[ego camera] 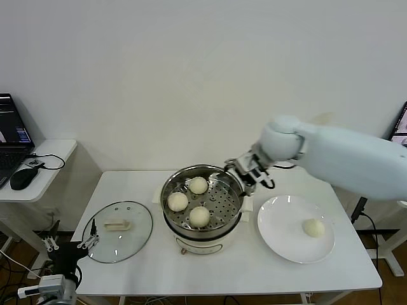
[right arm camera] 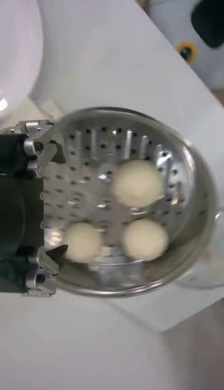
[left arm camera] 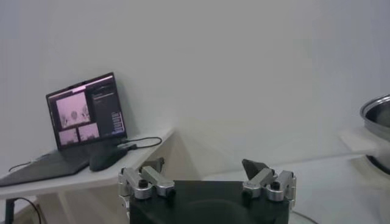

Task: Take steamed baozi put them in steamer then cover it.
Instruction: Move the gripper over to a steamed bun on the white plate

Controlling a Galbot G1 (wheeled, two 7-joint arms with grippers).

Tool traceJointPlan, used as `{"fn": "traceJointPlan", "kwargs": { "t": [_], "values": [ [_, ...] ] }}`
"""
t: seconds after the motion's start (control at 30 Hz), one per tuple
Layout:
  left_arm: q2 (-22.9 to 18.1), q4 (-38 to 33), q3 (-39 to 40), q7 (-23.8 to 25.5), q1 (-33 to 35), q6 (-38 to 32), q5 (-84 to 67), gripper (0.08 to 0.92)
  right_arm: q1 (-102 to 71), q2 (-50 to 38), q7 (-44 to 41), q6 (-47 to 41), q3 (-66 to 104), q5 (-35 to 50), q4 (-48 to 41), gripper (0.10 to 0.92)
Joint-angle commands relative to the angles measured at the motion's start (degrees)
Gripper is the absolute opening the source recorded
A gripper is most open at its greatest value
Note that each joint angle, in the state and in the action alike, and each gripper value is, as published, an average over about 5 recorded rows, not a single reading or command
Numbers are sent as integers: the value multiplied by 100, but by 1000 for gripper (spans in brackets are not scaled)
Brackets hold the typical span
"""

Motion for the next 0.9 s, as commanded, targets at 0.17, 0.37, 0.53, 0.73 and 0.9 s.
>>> {"fn": "traceJointPlan", "kwargs": {
  "t": [0.17, 0.37, 0.53, 0.73, 0.9],
  "values": [
    [31, 18, 123, 7, -17, 8, 52, 823, -1594, -1883, -161, -381, 1219, -751, 39, 823],
    [35, 50, 147, 8, 0, 10, 77, 823, -3160, -2014, -297, -113, 2326, -1336, -246, 823],
    [27, 68, 138, 9, 24, 9, 88, 823, -4135, -1899, -307, -23, 3211, -1759, -456, 823],
    [29, 80, 99, 14, 48, 14, 96, 823, -4906, -1574, -294, 156, 3889, -2273, -1040, 823],
    [19, 103, 61, 16, 65, 17, 97, 823, -5007, -1346, -300, 301, 4009, -2465, -1493, 823]
  ]
}}
